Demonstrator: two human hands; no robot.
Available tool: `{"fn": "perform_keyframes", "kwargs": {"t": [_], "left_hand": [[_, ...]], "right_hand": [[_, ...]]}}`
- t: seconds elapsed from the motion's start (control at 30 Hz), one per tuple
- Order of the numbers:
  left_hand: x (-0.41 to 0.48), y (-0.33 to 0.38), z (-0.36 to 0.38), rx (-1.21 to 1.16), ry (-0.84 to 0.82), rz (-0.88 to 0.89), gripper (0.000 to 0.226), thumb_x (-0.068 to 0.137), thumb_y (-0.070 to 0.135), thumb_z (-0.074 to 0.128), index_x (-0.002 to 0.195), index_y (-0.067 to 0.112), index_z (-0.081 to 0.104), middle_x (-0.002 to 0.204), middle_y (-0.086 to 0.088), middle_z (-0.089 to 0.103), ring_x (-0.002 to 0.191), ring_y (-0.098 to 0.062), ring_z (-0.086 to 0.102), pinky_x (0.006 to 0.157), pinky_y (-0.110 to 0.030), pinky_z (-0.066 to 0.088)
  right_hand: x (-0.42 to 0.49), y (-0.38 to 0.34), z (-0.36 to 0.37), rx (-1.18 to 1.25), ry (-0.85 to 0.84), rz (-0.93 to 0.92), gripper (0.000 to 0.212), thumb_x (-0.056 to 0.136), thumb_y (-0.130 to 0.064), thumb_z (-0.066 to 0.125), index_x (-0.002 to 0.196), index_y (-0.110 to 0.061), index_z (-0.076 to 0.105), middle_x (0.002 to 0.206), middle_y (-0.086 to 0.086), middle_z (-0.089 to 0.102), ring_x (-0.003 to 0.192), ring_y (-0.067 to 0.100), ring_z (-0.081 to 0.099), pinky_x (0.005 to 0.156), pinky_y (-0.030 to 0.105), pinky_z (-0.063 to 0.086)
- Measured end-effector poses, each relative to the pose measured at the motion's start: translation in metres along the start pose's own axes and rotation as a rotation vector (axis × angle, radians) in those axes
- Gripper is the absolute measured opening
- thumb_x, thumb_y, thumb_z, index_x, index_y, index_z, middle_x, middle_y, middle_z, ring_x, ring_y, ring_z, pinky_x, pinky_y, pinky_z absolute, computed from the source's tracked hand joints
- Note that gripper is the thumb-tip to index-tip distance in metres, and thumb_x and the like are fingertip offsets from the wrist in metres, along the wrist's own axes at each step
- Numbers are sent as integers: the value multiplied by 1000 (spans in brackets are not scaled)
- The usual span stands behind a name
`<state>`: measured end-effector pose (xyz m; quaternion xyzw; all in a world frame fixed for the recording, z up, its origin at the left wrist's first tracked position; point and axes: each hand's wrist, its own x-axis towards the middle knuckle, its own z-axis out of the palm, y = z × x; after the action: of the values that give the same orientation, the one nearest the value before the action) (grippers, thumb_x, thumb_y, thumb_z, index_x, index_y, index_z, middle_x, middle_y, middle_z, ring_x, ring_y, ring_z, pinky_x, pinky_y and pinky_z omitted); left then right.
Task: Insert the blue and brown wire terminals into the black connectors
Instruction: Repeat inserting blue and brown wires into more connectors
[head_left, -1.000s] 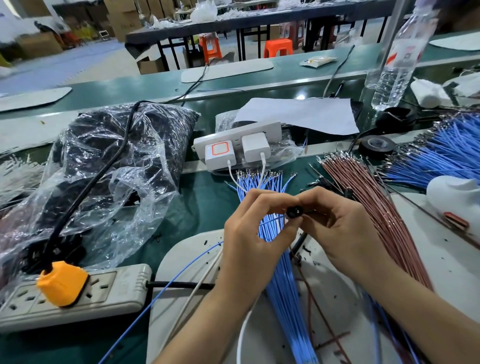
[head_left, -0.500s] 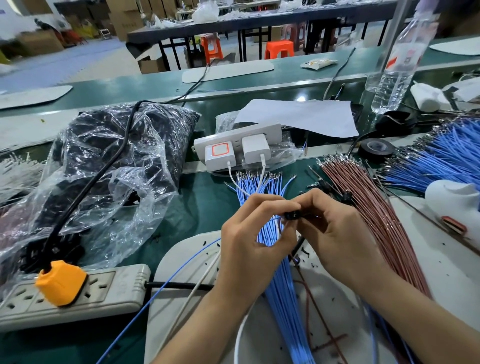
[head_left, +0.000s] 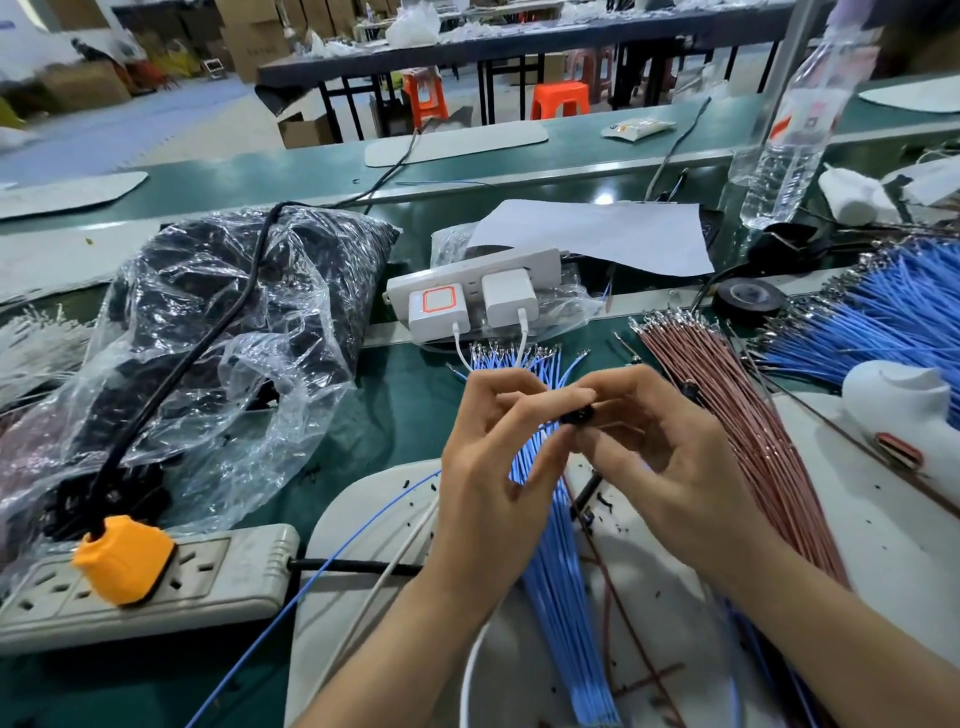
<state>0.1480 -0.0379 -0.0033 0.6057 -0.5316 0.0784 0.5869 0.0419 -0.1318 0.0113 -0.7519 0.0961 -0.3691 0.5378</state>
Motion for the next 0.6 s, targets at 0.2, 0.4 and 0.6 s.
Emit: {"fn": "perform_keyframes", "kwargs": {"t": [0.2,0.4,0.6], "left_hand": [[0,0,2,-115,6,-117,31,85,-1,63,101,23,53,97,-2,60,92,-14,63,84,-26,51],[-2,-6,1,49,6,-75,10,84,1,63,93,6,63,87,3,64,81,-4,62,76,-15,48],[-1,-7,3,54,0,-77,9,84,2,65,92,4,67,89,3,67,82,0,62,78,-13,47]], "right_hand": [[0,0,2,30,106,9,17,78,-11,69,94,-12,67,86,1,71,80,11,69,76,19,54],[0,2,1,-33,105,-109,16,80,-10,72,93,-16,66,87,-3,67,82,9,67,75,14,51],[0,3,0,-194,143,-208,18,82,-8,68,97,-17,64,90,-4,67,82,3,65,76,11,49]]}}
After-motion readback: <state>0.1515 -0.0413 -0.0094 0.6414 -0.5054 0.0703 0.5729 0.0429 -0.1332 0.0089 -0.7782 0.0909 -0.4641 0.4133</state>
